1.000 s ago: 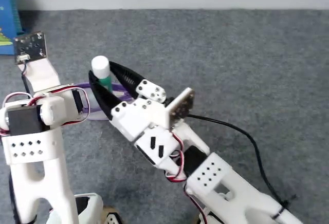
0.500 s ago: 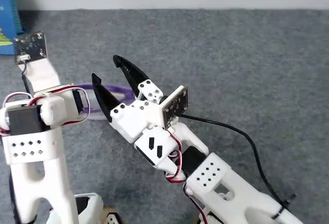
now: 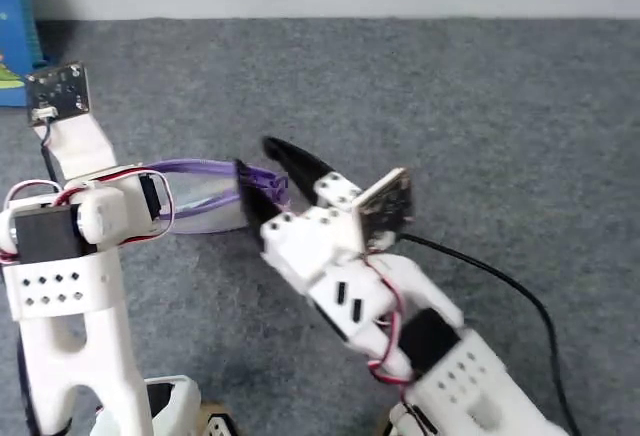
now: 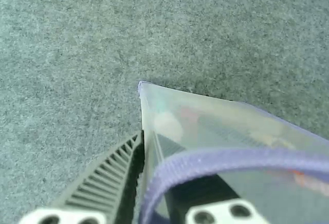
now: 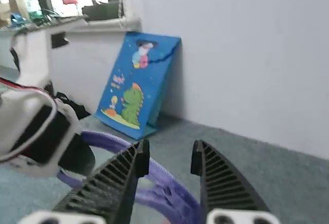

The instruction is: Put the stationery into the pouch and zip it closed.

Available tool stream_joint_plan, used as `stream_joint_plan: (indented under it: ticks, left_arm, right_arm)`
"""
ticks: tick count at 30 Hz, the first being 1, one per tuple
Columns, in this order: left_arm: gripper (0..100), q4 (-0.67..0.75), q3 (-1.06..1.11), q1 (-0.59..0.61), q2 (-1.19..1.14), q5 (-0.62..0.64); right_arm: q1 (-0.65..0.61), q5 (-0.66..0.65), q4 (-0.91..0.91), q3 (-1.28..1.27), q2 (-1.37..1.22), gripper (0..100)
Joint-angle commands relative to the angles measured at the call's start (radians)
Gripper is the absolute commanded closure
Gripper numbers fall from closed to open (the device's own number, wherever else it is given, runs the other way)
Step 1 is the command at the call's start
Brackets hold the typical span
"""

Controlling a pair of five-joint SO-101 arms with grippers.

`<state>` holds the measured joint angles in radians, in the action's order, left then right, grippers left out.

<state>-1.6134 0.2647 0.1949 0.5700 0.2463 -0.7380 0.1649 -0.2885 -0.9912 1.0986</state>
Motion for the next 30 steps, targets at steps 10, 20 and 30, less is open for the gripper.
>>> stream_joint_plan:
  ticks: [10,20,30]
  left_arm:
    - [99,0.009,0.018,0.002,-0.012,-0.009]
    - [99,0.009,0.018,0.002,-0.012,-0.009]
    - [99,0.015,0.035,0.002,-0.012,-0.009]
  right_arm:
    - [0.056,0.035,-0.426,-0.081,0.229,87.1]
    - [0.035,0.035,-0.189,-0.201,0.107,87.1]
    - [0.035,0.043,-0.140,-0.060,-0.174,87.6]
